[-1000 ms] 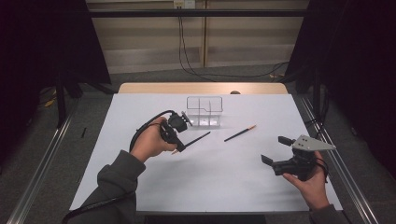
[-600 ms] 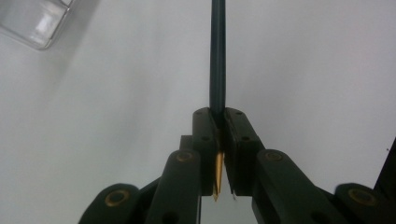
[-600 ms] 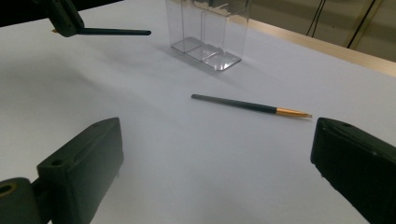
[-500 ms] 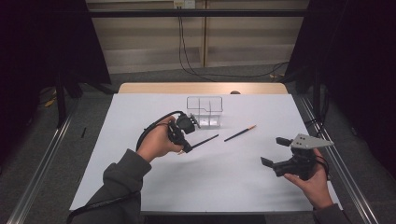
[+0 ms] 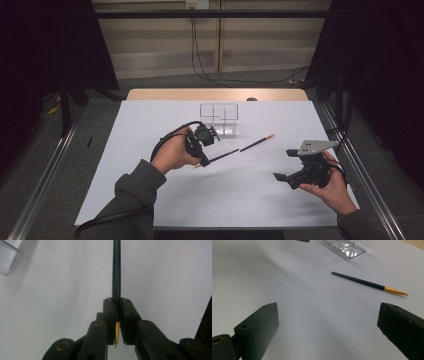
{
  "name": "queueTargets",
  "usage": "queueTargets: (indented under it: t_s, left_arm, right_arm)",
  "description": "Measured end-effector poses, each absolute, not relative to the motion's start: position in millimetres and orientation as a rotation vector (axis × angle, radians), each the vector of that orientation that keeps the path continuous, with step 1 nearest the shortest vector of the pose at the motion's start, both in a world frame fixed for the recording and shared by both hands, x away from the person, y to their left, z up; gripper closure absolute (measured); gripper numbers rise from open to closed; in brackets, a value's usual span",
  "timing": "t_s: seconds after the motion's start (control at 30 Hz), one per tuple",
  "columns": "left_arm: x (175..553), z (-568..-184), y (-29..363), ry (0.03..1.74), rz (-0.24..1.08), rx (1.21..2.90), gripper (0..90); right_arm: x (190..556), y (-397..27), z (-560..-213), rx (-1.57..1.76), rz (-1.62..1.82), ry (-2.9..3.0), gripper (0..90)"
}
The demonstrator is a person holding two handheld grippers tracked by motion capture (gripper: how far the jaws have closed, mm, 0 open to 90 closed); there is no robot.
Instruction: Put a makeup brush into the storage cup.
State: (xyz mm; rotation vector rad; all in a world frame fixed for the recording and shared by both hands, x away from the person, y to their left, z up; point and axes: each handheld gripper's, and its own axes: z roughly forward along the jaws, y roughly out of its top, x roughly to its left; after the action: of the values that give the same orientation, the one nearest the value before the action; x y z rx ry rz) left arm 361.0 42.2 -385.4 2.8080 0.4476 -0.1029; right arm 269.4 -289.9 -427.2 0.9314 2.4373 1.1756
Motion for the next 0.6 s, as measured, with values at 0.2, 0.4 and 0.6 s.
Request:
queueTargets:
  t_s: [0.2,0.4,0.6]
  left_arm:
    - [359.7,-386.9,36.9,0.423,-0.115,2.82,83.8]
    - [358.4,-387.0,33.2,0.394,-0.11,2.823,83.8]
    - [357.7,-387.7,28.4,0.354,-0.13,2.831,83.8]
  right_arm:
    - [279.0,-285.4,-418.3,0.898,1.087,2.515,3.2]
    - [286.0,-277.9,-411.8,0.853,1.01,2.572,4.0]
    - [293.9,-267.2,-407.4,0.799,0.952,2.631,7.7]
